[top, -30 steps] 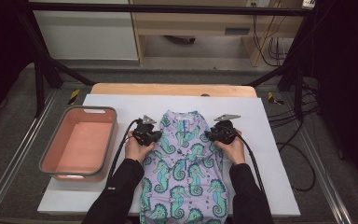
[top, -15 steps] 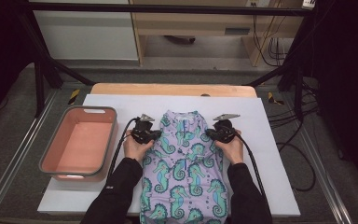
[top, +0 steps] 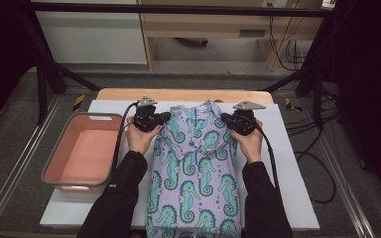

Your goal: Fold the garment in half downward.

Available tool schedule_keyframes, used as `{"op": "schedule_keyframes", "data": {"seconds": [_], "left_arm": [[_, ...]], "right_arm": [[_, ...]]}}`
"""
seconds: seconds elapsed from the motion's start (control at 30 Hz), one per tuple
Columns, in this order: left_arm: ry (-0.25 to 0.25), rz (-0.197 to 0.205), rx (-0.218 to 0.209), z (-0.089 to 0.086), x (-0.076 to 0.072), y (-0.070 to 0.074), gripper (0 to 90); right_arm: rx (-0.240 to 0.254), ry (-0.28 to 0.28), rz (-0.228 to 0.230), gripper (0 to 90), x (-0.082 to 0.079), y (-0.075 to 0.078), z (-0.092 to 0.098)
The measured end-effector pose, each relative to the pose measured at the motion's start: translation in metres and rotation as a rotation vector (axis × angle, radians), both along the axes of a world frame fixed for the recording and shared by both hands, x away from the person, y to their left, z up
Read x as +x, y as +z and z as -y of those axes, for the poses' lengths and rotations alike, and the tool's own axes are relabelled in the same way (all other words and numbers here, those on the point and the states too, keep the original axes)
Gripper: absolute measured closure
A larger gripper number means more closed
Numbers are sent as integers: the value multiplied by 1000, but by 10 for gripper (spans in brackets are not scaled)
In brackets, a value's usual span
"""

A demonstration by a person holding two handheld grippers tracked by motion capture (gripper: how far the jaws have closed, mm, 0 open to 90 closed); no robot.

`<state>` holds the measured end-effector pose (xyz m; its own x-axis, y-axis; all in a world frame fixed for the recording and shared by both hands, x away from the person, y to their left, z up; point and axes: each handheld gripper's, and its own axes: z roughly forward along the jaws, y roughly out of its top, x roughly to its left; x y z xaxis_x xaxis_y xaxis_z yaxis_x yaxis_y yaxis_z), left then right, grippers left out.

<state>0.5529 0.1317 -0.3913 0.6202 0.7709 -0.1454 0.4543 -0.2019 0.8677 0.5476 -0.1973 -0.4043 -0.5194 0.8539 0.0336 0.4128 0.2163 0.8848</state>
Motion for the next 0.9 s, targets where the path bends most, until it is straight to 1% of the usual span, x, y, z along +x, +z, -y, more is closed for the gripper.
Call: {"op": "schedule_keyframes", "data": {"seconds": [0.07, 0.13, 0.2, 0.27, 0.3, 0.33, 0.37, 0.43, 0.5, 0.53, 0.6, 0.63, 0.77, 0.83, 0.9], "left_arm": [[-6, -8, 8, -1, -3, -1, 871], [-17, -16, 10, -1, -8, -4, 871], [-26, -12, 12, -1, -13, -7, 871], [-34, -17, 12, -2, -18, -10, 870], [-36, -11, 15, -2, -20, -11, 870], [-38, -8, 17, -3, -23, -11, 871], [-42, -3, 15, -3, -26, -12, 870], [-51, 3, 19, -4, -32, -12, 870], [-60, 2, 20, -5, -38, -12, 870], [-67, 4, 19, -5, -41, -11, 870], [-72, 16, 37, -6, -46, -10, 870], [-74, 15, 39, -6, -48, -9, 870], [-73, 5, 31, -6, -51, -5, 869], [-79, 0, 20, -5, -52, -4, 870], [-79, 5, 25, -5, -53, -3, 869]], "right_arm": [[-5, 6, -5, 859, -2, 2, 0], [-20, 16, -19, 858, -5, -1, 1], [-19, 21, -29, 858, -8, -4, -1], [-22, 31, -33, 858, -12, -8, -2], [-23, 30, -40, 858, -14, -9, -3], [-28, 35, -35, 858, -15, -10, -4], [-17, 36, -32, 858, -18, -10, -4], [-16, 39, -26, 858, -22, -11, -5], [-14, 36, -34, 858, -28, -12, -5], [-17, 41, -29, 858, -30, -12, -5], [-16, 47, -25, 858, -36, -13, -5], [-16, 48, -21, 857, -38, -13, -5], [-23, 42, -18, 857, -44, -11, -4], [-20, 44, -12, 857, -45, -8, -4], [-16, 45, -5, 857, -47, -6, -5]]}}
